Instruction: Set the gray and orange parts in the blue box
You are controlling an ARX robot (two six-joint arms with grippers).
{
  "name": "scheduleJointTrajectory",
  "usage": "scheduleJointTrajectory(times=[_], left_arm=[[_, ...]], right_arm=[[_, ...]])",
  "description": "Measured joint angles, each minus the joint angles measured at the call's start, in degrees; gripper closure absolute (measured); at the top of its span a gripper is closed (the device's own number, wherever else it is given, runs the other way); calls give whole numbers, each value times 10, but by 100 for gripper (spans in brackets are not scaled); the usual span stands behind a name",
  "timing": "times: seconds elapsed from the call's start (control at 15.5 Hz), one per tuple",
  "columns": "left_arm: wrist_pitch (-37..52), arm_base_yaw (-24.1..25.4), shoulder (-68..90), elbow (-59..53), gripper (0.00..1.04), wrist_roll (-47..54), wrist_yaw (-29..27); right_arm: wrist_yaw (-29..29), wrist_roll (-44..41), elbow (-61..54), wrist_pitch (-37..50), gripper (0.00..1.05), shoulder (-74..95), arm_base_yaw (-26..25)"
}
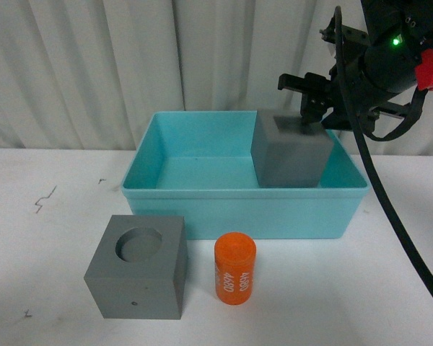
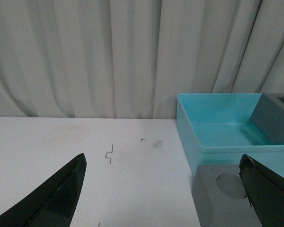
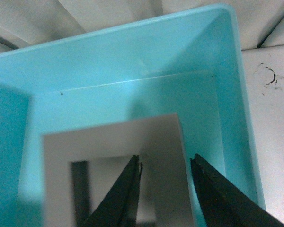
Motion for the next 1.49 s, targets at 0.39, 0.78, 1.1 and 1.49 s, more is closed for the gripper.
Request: scheduleJointTrajectory(times=[0.39,0.78,1.1,1.49], left_arm=[[0,0,0,0,7,0,0],[0,0,0,0,7,0,0],[0,0,0,0,7,0,0],[0,0,0,0,7,0,0]], right_arm=[[-23,20,-45,44,8,-70,-1],[-78,17,-286,205,6,-337,-24],[98,-151,-567,437,49,-564,-70],[45,-178,-780,474,103,-726,-131]])
